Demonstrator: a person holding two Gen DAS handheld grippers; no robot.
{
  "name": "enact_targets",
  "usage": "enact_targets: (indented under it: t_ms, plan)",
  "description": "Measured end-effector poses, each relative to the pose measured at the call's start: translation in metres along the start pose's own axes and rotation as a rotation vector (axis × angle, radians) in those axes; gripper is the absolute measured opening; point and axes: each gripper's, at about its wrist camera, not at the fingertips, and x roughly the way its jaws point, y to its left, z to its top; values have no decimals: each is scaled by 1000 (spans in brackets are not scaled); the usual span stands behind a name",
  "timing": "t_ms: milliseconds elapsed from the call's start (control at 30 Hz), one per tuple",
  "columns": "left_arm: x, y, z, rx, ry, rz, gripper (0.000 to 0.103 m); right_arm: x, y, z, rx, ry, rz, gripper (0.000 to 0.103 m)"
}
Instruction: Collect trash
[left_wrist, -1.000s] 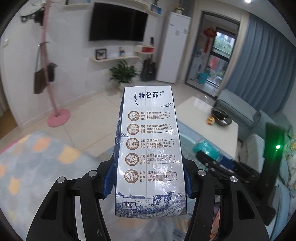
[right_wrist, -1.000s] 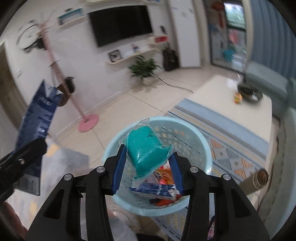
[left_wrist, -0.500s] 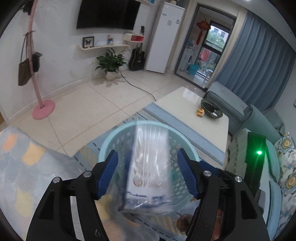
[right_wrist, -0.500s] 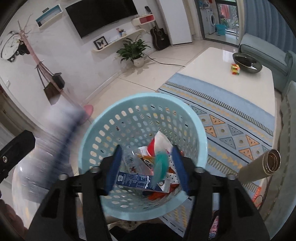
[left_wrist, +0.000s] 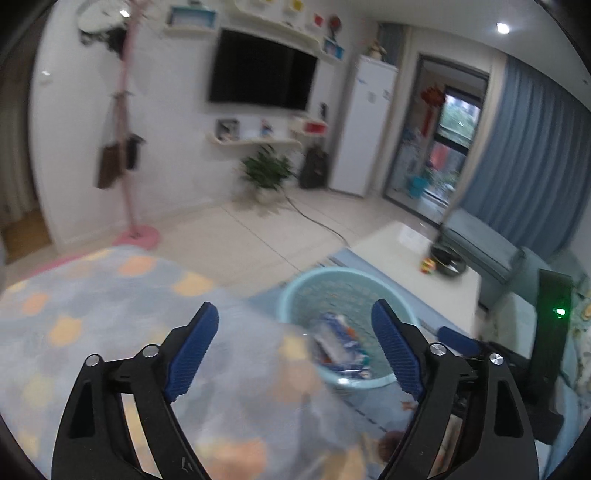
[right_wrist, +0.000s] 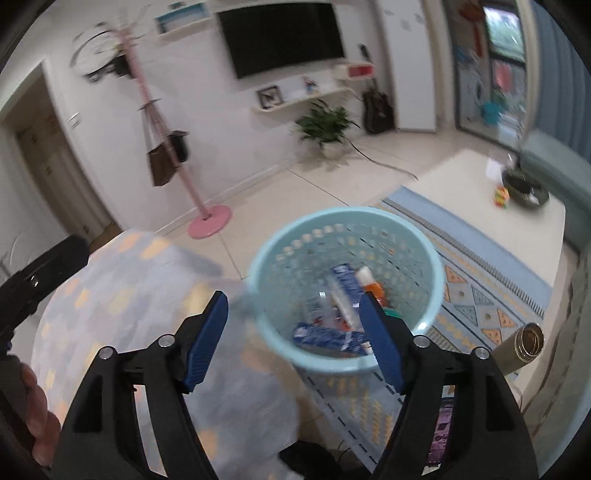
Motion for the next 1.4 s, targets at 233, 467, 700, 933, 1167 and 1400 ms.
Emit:
enact_targets:
  t_ms: [233,467,700,933,1167,1400]
  plan:
    - [-67,33,-36,-4,-173,246,91,-44,67,-35,-138,-143,-12,74]
    - [-91,45,-63,-41,-308,338,91,-76,88,-57,-190,-299,-72,76]
    - [-87,42,-69,-43,-284,346,93,-79,84,-64,-168,-308,-99,79]
    - [-86,40,-75,-13,-261,363,95,-64,71,-67,-118,-252,-89,79]
    - [-81,39,-76,-1,-237,362,95,-68,63,-67,-112,-269,-104,79]
    - [-80,44,-76,-19,-222,352,95,-65,60,-66,-102,-255,-104,79]
